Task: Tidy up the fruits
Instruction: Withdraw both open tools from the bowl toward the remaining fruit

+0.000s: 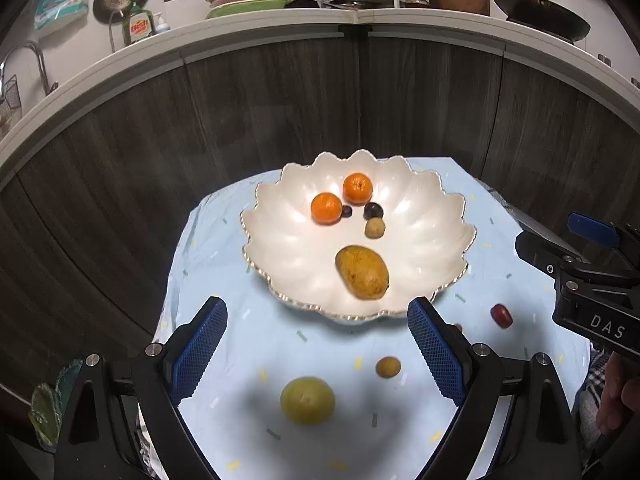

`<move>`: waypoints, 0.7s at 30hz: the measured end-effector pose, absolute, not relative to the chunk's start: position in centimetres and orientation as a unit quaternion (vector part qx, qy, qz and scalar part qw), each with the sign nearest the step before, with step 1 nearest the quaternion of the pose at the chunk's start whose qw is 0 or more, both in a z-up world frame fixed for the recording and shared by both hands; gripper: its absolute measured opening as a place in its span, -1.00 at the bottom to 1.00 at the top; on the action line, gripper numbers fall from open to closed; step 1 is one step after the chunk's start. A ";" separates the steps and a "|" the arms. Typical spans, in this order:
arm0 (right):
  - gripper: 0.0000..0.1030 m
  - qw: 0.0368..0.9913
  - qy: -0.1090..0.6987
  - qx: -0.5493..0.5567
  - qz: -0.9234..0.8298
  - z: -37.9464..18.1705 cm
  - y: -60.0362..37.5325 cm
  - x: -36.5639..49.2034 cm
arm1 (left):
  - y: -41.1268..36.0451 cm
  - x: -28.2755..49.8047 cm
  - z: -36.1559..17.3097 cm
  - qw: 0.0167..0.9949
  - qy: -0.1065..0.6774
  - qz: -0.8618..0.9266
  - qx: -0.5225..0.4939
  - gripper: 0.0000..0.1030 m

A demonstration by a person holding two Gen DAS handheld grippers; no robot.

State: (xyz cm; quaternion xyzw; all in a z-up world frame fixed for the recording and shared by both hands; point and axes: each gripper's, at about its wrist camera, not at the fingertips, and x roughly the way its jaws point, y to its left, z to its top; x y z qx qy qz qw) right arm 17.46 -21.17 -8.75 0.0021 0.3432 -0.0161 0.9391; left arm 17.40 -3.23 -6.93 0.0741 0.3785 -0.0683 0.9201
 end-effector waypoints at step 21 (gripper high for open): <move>0.62 0.933 0.358 -0.007 0.036 -14.1 -18.1 16.1 | -0.9 14.6 -11.6 0.919 0.387 -0.051 0.053 0.80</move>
